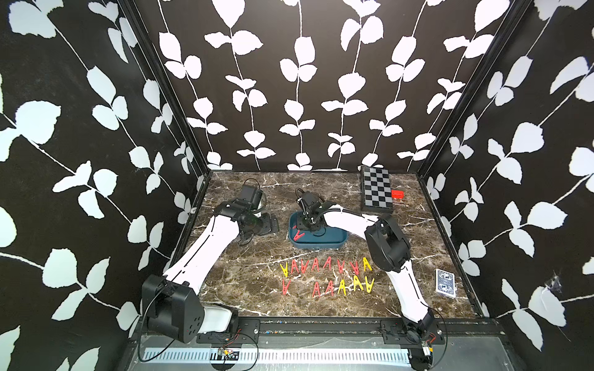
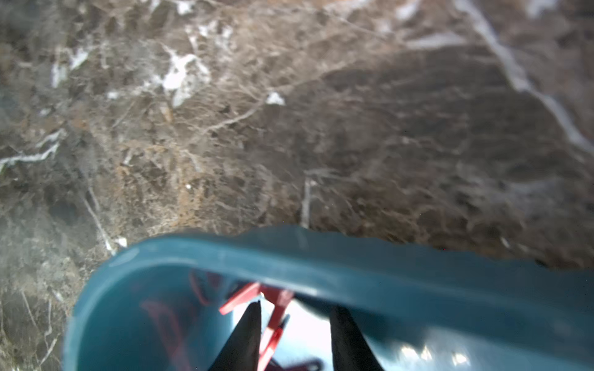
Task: Take the clothespins out of the storage box
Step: Pick up the clothespin from the storage box.
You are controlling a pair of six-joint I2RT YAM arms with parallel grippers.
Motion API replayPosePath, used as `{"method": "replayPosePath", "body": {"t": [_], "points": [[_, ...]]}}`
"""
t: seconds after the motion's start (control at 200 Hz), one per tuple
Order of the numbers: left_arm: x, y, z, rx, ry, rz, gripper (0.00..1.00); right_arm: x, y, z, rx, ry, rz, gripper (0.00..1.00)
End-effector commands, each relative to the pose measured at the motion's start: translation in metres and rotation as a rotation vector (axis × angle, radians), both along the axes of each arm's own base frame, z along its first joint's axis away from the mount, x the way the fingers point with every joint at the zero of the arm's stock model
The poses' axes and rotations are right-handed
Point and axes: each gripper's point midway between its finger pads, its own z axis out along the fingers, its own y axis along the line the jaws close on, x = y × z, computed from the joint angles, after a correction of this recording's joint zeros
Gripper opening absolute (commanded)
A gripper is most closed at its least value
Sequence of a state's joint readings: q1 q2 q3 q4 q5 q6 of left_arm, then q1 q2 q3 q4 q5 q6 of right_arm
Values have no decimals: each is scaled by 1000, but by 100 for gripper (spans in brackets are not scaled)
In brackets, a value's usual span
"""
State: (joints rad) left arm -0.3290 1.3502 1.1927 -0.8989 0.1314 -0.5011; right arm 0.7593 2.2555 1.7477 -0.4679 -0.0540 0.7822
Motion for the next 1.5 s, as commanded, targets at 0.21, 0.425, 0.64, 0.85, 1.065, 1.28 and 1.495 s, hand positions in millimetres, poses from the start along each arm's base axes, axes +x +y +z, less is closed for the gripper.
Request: {"method": "replayPosePath", "body": {"t": [0.21,0.425,0.64,0.85,1.065,1.28,1.495], "points": [[0,3,6,-18,-3,-7,99,-13,-24,-4,-147,25,5,29],[-5,5,6,-27,-5,3,99,-19,-20,-1,-164,30,22,30],[-12,6,5,-37,-4,11,99,-24,-14,-8,-156,45,32,16],[-24,10,4,-42,-7,21,99,-21,-19,12,-156,-6,17,0],[-35,11,4,-62,-27,21,99,-23,-29,48,-143,-65,0,0],[-44,10,2,-89,-41,12,99,-47,-37,74,-138,-86,-9,0],[-49,13,6,-82,-73,-2,99,-89,-36,85,-129,-86,-6,0]]}}
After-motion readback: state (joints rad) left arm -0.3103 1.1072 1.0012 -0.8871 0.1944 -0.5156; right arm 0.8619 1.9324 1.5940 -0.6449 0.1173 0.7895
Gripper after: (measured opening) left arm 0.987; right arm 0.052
